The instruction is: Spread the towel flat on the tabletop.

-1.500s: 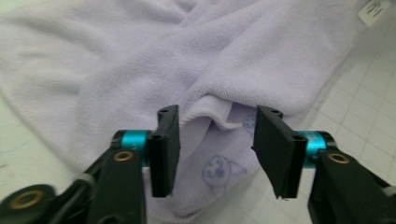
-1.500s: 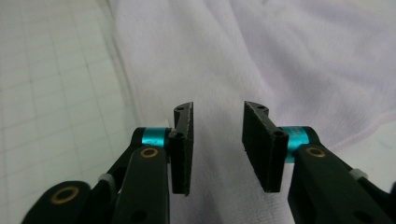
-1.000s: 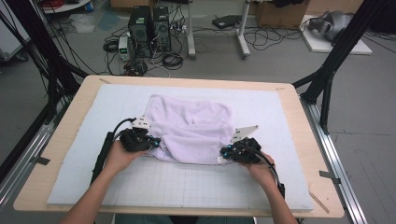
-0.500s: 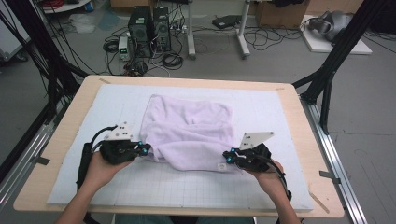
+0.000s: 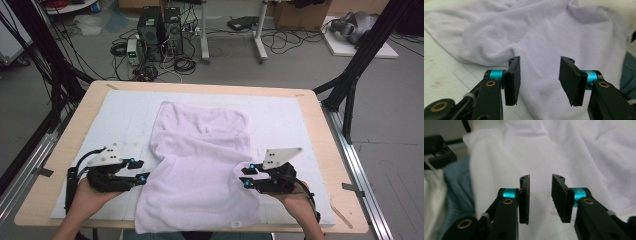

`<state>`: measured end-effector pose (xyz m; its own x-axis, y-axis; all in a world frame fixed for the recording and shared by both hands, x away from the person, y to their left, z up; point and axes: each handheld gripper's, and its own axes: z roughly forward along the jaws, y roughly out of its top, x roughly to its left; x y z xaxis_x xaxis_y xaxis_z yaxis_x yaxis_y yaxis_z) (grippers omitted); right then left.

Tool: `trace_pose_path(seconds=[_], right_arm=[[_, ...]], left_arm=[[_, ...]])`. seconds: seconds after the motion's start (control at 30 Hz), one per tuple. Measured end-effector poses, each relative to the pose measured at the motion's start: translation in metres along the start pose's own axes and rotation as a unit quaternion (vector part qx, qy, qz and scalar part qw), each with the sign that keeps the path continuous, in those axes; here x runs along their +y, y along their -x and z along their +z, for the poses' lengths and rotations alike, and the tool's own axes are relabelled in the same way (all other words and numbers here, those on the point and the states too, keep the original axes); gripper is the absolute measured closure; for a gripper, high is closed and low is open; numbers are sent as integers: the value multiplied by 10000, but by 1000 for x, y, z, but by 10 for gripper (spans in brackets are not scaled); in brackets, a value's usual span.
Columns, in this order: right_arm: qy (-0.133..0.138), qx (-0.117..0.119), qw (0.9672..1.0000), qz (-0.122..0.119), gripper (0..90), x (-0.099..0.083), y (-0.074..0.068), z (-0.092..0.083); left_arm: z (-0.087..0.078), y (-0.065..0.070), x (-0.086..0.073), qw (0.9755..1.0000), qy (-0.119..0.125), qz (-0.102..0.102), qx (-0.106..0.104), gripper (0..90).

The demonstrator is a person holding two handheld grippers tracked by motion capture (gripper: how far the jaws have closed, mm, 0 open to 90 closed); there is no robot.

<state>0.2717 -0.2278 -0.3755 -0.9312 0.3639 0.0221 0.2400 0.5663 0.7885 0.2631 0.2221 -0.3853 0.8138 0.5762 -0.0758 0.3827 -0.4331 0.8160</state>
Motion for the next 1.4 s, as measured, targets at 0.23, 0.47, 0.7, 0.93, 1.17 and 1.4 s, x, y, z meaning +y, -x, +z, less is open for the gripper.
trace_pose_path(seconds=[0.23, 0.47, 0.7, 0.93, 1.17, 1.4], right_arm=[[-845, -17, 9964, 50, 537, -22, 15, 50], [-736, 46, 9971, 171, 805, -38, 10, 54], [-461, 212, 9985, 207, 818, -39, -6, 44], [56, 304, 9995, 118, 754, -35, -40, 4], [-26, -29, 10000, 40, 589, -24, -29, 7], [-410, -123, 9990, 94, 539, -26, -5, 40]], left_arm=[[45, -1, -18, 9982, -586, 83, -36, 508], [56, -2, -27, 9969, -751, 231, -21, 829], [36, 20, -22, 9984, -494, 269, -100, 877], [-4, 41, -17, 9988, -171, 362, -284, 838], [11, 31, -19, 9988, -313, 308, -220, 567], [46, 19, -29, 9965, -735, 397, -25, 511]])
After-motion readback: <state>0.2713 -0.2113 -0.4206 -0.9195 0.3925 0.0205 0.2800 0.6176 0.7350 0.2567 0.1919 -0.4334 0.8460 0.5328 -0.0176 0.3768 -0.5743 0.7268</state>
